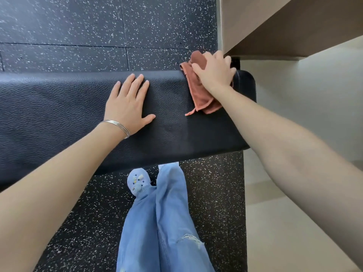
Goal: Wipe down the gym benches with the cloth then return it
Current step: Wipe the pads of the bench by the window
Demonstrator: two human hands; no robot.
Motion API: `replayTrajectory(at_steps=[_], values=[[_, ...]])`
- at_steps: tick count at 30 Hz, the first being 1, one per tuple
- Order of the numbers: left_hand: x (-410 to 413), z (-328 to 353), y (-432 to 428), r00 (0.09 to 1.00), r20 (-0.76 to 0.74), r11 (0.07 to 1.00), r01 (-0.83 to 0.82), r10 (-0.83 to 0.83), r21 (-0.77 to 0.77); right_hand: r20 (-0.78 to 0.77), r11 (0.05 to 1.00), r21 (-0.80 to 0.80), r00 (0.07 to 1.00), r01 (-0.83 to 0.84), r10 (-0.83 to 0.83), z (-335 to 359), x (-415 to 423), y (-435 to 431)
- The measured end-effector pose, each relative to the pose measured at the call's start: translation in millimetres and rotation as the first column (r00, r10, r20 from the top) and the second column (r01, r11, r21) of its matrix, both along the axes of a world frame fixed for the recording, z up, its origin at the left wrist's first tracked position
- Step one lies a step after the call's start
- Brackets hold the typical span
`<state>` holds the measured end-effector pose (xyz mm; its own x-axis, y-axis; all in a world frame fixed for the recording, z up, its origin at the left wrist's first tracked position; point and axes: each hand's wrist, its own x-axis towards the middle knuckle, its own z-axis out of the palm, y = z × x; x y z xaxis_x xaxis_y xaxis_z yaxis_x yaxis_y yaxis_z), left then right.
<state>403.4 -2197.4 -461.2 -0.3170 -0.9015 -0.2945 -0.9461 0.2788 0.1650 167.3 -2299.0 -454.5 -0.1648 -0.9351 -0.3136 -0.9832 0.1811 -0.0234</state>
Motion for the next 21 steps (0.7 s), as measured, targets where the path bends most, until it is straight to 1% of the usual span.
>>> replayTrajectory(at_steps=[2,3,5,7,8,9,10,12,14,16,19,20,21], values=[[7.5,1.5,-0.7,1.000,0.009,1.000,-0.007,0.007,0.005,-0.009,0.998,-0.036,0.998,-0.060,0.060,2.1,-16.2,9.9],[11.8,2.3,-1.1,1.000,0.014,1.000,-0.013,0.013,0.007,-0.018,0.998,-0.050,0.999,-0.038,0.037,2.9,-21.4,12.6],[20.4,3.9,-0.2,0.999,0.024,0.999,-0.035,0.035,0.012,-0.008,0.992,-0.057,0.994,0.110,-0.110,2.3,-17.6,13.2],[27.0,5.2,3.1,0.997,0.025,0.998,-0.068,0.067,0.012,0.003,0.962,-0.035,0.963,0.271,-0.271,1.1,1.6,9.8],[28.5,5.7,5.4,0.996,0.020,0.996,-0.084,0.084,0.012,0.001,0.953,-0.019,0.953,0.302,-0.302,1.9,14.4,8.4],[29.1,6.1,8.3,0.995,0.012,0.995,-0.099,0.099,0.015,-0.004,0.959,-0.002,0.959,0.282,-0.282,3.3,28.7,7.8],[29.8,6.2,11.2,0.993,0.004,0.993,-0.115,0.115,0.017,-0.002,0.976,0.015,0.976,0.217,-0.217,3.9,45.2,7.8],[32.1,6.0,16.6,0.989,-0.010,0.989,-0.150,0.150,0.018,0.039,0.999,0.036,0.999,0.030,-0.031,4.1,85.9,11.3],[36.0,5.9,23.2,0.983,-0.009,0.983,-0.182,0.183,0.024,0.081,0.993,0.021,0.991,-0.112,0.110,1.5,126.2,18.3],[42.9,1.4,30.0,0.979,-0.002,0.979,-0.202,0.203,0.036,0.108,0.987,0.012,0.982,-0.159,0.156,-4.0,146.3,19.9],[53.4,3.6,39.9,0.980,0.008,0.979,-0.201,0.201,0.042,0.098,0.969,0.016,0.965,-0.246,0.244,-5.0,120.6,15.4],[56.0,4.5,41.7,0.981,0.013,0.980,-0.193,0.192,0.041,0.073,0.971,-0.005,0.968,-0.238,0.238,-5.4,102.5,13.8],[57.4,5.6,42.6,0.983,0.017,0.982,-0.186,0.185,0.043,0.044,0.981,-0.029,0.980,-0.192,0.193,-5.6,81.2,12.6]])
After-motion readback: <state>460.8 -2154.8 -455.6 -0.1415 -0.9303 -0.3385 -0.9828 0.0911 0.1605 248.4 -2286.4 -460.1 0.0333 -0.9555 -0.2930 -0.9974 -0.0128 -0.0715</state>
